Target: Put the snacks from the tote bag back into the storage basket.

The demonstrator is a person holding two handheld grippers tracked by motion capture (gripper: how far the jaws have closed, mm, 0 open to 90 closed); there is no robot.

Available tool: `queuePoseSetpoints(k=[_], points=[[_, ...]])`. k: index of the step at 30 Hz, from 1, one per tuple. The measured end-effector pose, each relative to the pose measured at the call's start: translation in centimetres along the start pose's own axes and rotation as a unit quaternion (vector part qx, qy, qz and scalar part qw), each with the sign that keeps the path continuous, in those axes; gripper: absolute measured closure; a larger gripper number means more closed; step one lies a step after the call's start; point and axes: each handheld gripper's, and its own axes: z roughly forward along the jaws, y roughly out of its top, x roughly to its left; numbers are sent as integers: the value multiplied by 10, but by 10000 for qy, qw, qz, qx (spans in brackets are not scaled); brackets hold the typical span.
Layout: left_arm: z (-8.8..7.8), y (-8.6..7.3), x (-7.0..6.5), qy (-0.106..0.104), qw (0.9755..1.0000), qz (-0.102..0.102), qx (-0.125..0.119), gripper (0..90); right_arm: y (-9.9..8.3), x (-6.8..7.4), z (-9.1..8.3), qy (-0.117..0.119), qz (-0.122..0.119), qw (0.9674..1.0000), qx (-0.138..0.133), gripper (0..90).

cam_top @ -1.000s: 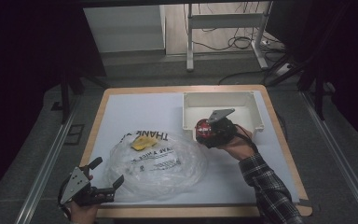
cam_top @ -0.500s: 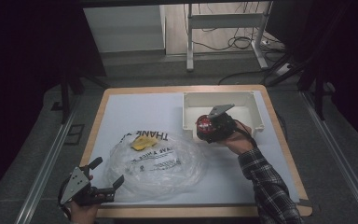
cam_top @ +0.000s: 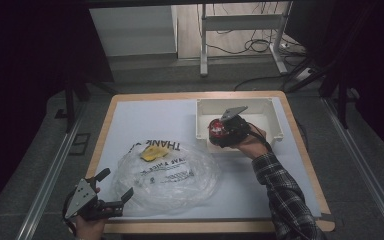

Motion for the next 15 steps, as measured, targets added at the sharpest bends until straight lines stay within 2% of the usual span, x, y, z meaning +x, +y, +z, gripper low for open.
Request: queuePoseSetpoints(k=[15], points=[[0,0,0,-7,10000,-6,-9,0,8,-8,16,41,-36,10000,9,259]])
